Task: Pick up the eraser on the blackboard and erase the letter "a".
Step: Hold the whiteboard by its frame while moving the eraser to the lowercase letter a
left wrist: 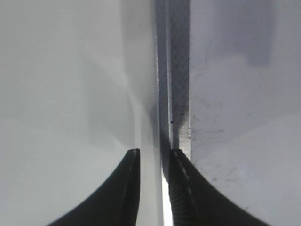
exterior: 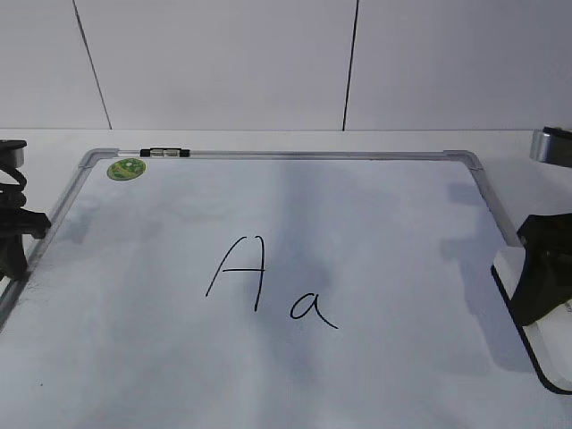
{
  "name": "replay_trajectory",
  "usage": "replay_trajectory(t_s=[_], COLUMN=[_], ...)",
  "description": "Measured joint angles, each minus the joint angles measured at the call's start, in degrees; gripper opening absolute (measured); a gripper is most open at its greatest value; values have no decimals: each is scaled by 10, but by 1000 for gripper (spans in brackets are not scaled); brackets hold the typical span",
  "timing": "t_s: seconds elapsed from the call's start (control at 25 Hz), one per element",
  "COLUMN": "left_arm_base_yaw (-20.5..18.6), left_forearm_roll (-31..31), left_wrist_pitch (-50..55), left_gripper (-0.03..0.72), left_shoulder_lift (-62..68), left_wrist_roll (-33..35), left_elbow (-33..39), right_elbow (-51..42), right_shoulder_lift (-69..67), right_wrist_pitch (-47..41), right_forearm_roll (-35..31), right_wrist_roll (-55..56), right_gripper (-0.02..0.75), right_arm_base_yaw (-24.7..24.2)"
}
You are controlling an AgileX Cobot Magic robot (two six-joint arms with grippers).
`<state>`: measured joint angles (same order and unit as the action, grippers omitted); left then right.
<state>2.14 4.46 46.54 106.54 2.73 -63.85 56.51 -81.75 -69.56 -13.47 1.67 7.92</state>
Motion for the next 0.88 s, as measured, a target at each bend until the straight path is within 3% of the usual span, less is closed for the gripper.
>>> replay_trajectory(t_s=[0.68,0.88], left_arm_base_yaw=[-3,-3], left_forearm_roll=[9,16], left_wrist_pitch=[1,1], left_gripper=[176,92], left_shoulder_lift=[0,0], left_wrist_roll=[12,13], left_elbow=[0,0], right_elbow=[0,0], right_shoulder_lift=[0,0], right_wrist_pitch=[0,0], right_forearm_roll=[0,0], right_wrist_roll=[-1,-1], right_gripper=[560,560], right_arm_base_yaw=[0,0])
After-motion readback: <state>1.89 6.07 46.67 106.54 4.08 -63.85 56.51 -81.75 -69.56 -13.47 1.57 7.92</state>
